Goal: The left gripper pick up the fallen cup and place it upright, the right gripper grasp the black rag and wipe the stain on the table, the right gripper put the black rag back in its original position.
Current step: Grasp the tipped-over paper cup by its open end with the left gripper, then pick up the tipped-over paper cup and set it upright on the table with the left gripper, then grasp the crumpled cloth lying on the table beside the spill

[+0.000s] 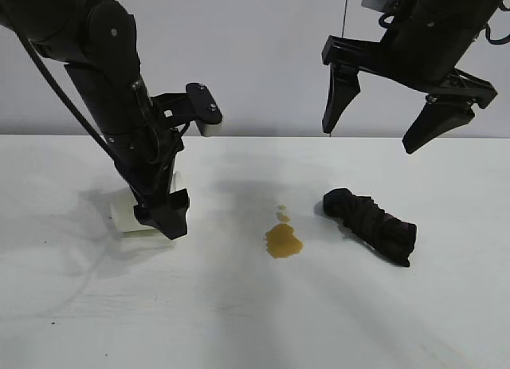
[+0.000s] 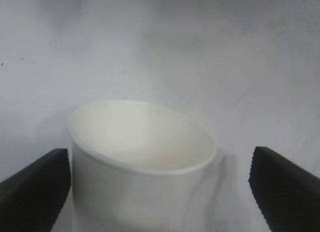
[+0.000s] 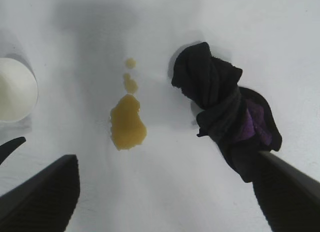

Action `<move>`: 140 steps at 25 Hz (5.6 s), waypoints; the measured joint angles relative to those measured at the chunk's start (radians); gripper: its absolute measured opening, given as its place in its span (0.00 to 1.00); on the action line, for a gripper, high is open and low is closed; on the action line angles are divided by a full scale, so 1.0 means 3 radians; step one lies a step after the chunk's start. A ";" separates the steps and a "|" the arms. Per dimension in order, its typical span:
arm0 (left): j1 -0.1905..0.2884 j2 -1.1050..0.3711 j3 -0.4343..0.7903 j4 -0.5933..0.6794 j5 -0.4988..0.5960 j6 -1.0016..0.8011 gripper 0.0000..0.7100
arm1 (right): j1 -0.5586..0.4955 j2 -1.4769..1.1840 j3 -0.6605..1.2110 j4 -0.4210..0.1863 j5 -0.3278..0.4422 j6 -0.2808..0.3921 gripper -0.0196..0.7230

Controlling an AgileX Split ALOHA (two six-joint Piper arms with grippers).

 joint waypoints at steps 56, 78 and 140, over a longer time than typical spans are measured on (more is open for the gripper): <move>0.1160 -0.0248 0.1363 -0.5545 0.1796 0.6119 0.56 | 0.0000 0.0000 0.0000 0.0014 0.0006 -0.0036 0.90; 0.1189 0.0357 0.1360 -0.5572 0.1859 0.6527 0.89 | 0.0000 0.0000 0.0000 0.0016 -0.0059 -0.0039 0.90; 0.0853 -0.0919 0.0356 -0.2033 0.0572 -0.0764 0.98 | 0.0000 0.0934 -0.0002 -0.0289 -0.0523 -0.0051 0.18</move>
